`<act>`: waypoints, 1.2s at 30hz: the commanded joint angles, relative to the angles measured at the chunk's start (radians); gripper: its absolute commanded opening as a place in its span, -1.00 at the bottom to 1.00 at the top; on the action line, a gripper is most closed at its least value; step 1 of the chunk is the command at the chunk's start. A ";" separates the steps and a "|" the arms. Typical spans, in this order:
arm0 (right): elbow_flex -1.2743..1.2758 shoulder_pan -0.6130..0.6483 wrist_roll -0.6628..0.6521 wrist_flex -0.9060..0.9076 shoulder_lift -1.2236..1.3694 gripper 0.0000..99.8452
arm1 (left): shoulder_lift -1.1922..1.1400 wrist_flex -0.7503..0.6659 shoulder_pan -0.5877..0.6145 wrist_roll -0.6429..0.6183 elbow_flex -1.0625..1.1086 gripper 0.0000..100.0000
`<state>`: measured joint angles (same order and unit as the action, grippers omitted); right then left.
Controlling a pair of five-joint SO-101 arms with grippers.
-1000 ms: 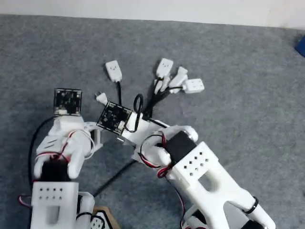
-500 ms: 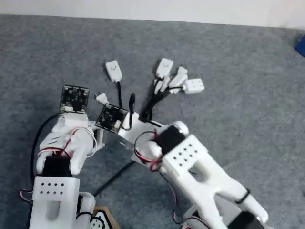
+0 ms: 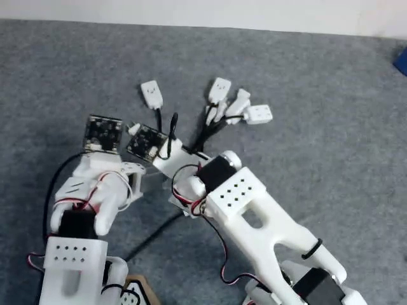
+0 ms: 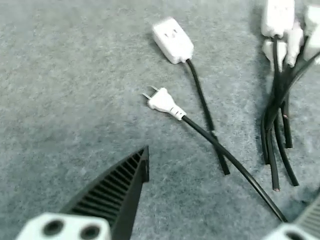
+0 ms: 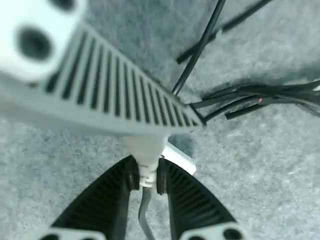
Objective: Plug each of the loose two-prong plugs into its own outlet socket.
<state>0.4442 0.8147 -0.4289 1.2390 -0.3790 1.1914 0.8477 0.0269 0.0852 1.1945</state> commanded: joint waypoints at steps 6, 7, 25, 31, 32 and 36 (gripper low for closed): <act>-0.371 -0.018 -0.026 0.228 -0.007 -0.98 | -0.021 -0.012 -0.041 0.012 0.004 -0.02; -0.404 -0.018 -0.032 0.252 -0.007 -0.98 | -0.021 -0.012 -0.042 0.012 0.004 -0.02; -0.383 -0.166 -0.222 0.358 0.173 -0.98 | -0.015 -0.014 0.081 -0.083 -0.012 -0.02; -0.437 -0.202 -0.482 0.367 0.358 -0.98 | -0.022 -0.014 0.122 -0.164 -0.008 -0.02; -0.440 -0.200 -0.542 0.367 0.367 -0.98 | -0.022 -0.014 0.122 -0.167 -0.007 -0.02; -0.444 -0.180 -0.801 0.437 0.369 -0.98 | -0.022 -0.017 0.120 -0.166 0.002 -0.02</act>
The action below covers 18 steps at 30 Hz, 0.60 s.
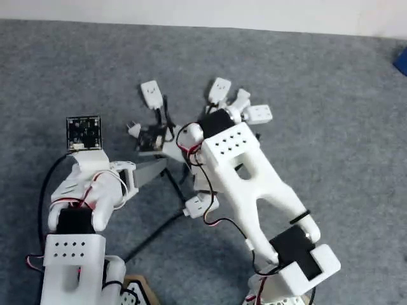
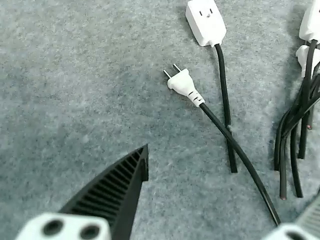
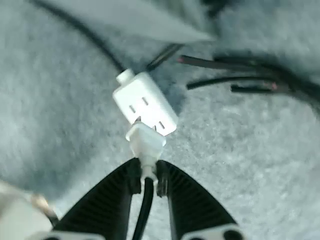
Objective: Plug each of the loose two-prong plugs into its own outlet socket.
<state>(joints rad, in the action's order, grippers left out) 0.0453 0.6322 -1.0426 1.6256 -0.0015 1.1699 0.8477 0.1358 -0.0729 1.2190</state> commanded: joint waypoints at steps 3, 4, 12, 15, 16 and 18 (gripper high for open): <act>-0.045 0.010 -0.319 0.073 -0.008 -0.98 | -0.001 -0.078 0.012 -0.008 0.013 -0.02; -0.047 0.019 -0.342 0.073 -0.008 -0.98 | -0.001 -0.089 0.012 -0.006 0.019 -0.02; -0.070 0.102 -0.491 0.054 -0.007 -0.98 | -0.001 -0.087 0.027 -0.008 0.019 -0.02; -0.134 0.107 -0.520 0.050 -0.004 -0.98 | -0.001 -0.092 0.077 -0.012 0.013 -0.02; -0.150 0.105 -0.534 0.050 -0.004 -0.98 | -0.001 -0.092 0.091 -0.014 0.007 -0.02; -0.166 0.102 -0.571 0.050 -0.004 -0.98 | -0.001 -0.092 0.099 -0.014 0.004 -0.02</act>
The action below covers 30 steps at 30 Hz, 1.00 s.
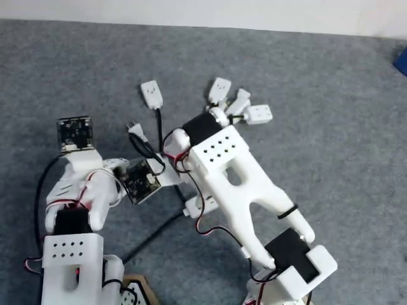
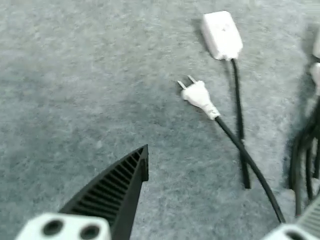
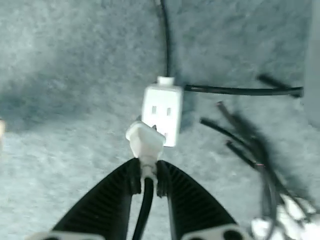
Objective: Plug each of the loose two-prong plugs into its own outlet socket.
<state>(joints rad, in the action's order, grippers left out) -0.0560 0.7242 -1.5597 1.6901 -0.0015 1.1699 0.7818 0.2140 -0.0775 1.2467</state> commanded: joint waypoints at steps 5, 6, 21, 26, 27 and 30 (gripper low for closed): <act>-0.062 0.008 -0.180 -0.015 -0.004 -0.98 | -0.002 -0.023 0.021 -0.009 -0.025 -0.02; -0.062 0.008 -0.207 -0.015 -0.004 -0.98 | -0.002 -0.021 0.021 -0.009 -0.025 -0.02; 0.150 0.015 -0.331 -0.248 0.001 -0.98 | -0.002 -0.021 0.021 -0.006 -0.027 -0.02; 0.217 0.021 -0.361 -0.277 -0.002 -0.98 | -0.002 -0.021 0.021 -0.006 -0.028 -0.02; 0.217 0.021 -0.361 -0.277 -0.001 -0.98 | -0.002 -0.021 0.019 -0.006 -0.028 -0.02; 0.220 0.024 -0.362 -0.277 -0.001 -0.98 | -0.002 -0.021 0.019 -0.006 -0.028 -0.02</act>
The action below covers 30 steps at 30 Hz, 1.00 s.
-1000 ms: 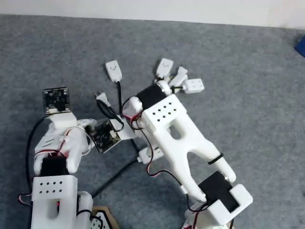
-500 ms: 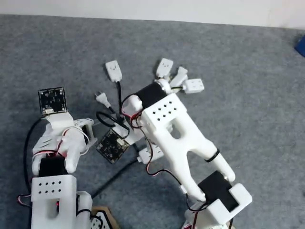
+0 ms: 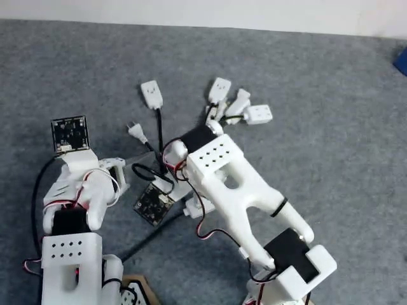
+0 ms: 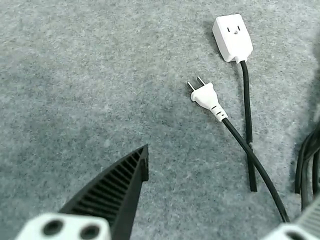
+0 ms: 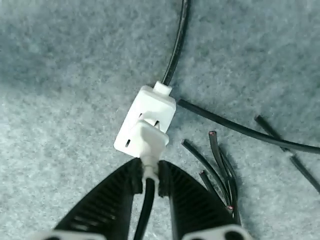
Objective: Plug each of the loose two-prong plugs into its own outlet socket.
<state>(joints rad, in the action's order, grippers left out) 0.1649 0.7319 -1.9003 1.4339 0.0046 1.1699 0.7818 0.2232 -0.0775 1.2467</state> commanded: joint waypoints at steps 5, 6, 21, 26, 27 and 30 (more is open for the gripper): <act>0.001 0.018 -0.025 -0.021 -0.007 -0.98 | -0.002 -0.021 0.010 -0.006 -0.028 -0.02; 0.002 0.018 -0.025 -0.021 -0.007 -0.98 | -0.002 -0.021 0.010 -0.006 -0.028 -0.02; 0.130 -0.010 -0.020 -0.033 -0.004 -0.98 | -0.002 -0.021 0.010 -0.006 -0.028 -0.02; 0.197 0.002 0.049 -0.128 -0.004 -0.98 | -0.002 -0.021 0.010 -0.006 -0.030 -0.02; 0.209 0.015 0.061 -0.142 -0.004 -0.98 | -0.002 -0.021 0.010 -0.006 -0.030 -0.02; 0.243 0.041 0.066 -0.151 -0.004 -0.98 | -0.002 -0.021 0.010 -0.006 -0.030 -0.02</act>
<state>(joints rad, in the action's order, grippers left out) 0.3567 0.7365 -1.8558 1.3065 -0.0169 1.1699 0.7818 0.2232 -0.0775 1.2467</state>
